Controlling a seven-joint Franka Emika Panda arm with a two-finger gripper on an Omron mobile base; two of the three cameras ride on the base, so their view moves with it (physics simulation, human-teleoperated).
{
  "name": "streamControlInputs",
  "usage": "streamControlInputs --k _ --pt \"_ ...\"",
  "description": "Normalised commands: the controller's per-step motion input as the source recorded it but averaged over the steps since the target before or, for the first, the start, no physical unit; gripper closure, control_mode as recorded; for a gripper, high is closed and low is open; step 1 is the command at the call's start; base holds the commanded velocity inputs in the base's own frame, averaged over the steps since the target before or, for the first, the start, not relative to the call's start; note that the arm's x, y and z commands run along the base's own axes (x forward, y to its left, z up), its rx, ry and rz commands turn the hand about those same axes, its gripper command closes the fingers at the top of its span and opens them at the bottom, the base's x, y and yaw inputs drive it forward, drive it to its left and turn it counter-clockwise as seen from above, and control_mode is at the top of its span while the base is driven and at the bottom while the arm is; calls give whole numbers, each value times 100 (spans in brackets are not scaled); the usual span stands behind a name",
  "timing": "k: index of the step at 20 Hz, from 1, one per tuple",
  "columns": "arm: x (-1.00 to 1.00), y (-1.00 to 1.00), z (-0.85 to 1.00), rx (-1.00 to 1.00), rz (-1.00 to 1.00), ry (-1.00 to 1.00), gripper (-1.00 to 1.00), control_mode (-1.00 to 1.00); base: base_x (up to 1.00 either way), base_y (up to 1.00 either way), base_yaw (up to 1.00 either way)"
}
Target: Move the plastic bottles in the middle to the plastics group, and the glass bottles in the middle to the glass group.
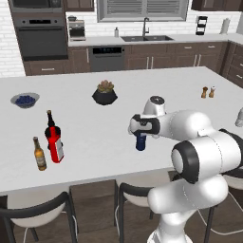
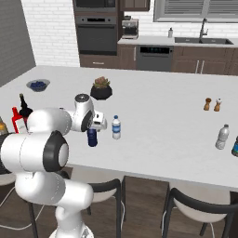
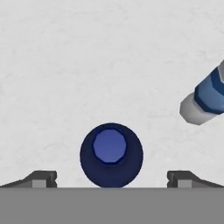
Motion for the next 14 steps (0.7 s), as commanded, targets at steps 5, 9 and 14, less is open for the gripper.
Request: streamControlInputs --k 5,9,14 --pt "14 0 -10 0 0 0 -100 -100 0 0 0" --pt "6 0 -12 0 0 0 -100 -100 0 0 0" --pt "0 0 -16 0 0 0 -100 -100 0 0 0"
